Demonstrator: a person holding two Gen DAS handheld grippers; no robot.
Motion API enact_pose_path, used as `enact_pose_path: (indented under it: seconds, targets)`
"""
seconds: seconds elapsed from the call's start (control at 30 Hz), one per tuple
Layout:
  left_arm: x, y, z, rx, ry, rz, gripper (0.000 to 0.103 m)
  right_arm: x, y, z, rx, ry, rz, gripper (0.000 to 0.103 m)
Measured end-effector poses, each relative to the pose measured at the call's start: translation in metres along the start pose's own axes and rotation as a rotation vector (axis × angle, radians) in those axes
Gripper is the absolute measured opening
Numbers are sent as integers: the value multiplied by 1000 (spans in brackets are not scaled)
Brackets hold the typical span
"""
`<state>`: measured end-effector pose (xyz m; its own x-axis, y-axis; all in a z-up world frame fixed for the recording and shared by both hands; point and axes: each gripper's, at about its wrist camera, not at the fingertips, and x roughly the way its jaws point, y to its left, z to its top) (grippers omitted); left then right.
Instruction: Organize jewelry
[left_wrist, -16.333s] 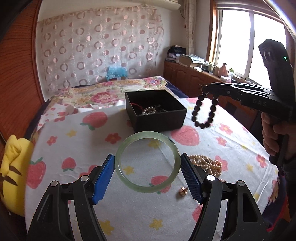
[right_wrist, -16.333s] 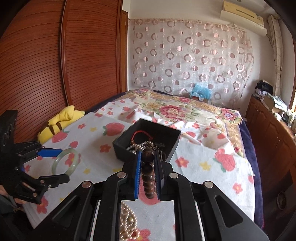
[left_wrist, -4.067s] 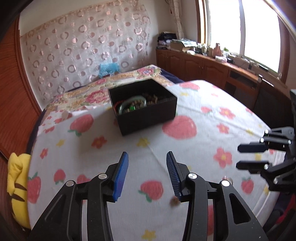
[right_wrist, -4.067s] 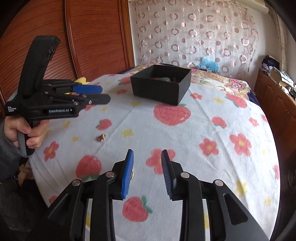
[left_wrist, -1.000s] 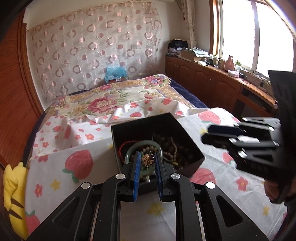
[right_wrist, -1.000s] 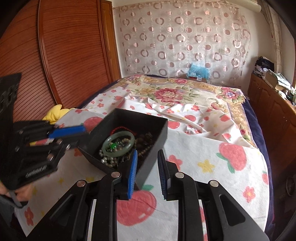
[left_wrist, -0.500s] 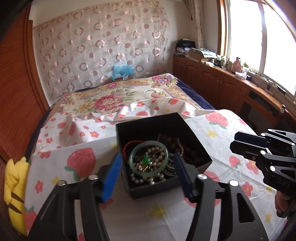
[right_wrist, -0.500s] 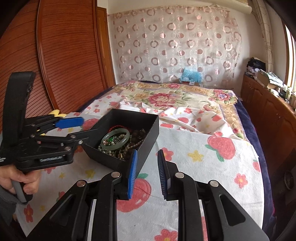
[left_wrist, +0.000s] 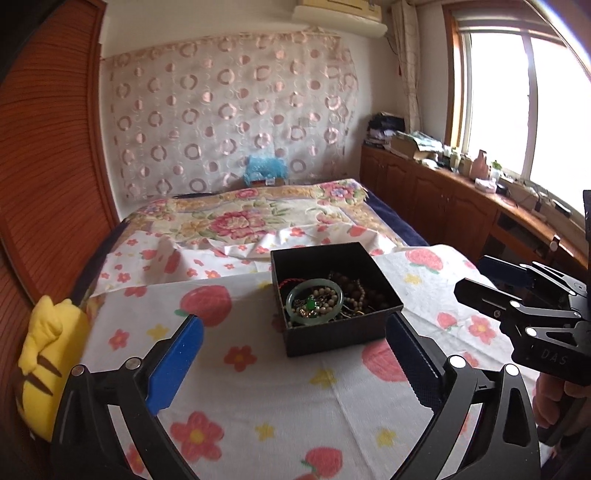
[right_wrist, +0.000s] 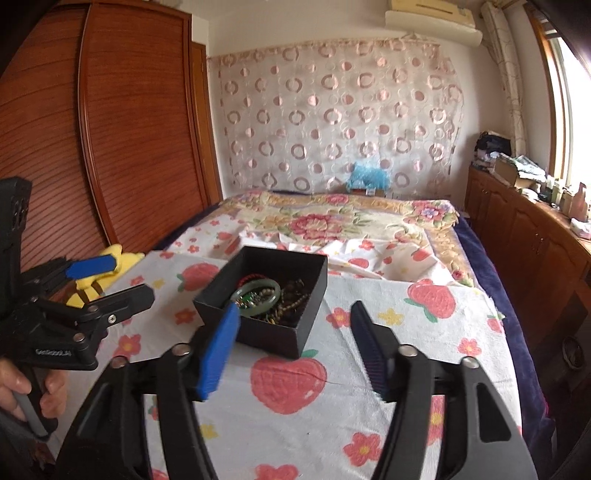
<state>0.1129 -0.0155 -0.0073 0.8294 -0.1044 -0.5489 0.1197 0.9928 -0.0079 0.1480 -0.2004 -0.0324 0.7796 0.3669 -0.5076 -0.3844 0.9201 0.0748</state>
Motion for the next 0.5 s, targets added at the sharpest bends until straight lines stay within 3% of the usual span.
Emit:
enact_pose_path:
  seconds: [0.27, 0.5]
  targets:
    - [-44, -2, -14, -21, -58, 29, 95, -40, 11, -6, 33, -84, -46, 100]
    - [-65, 2, -27, -49, -71, 60, 95, -58, 13, -16, 42, -102, -88, 100]
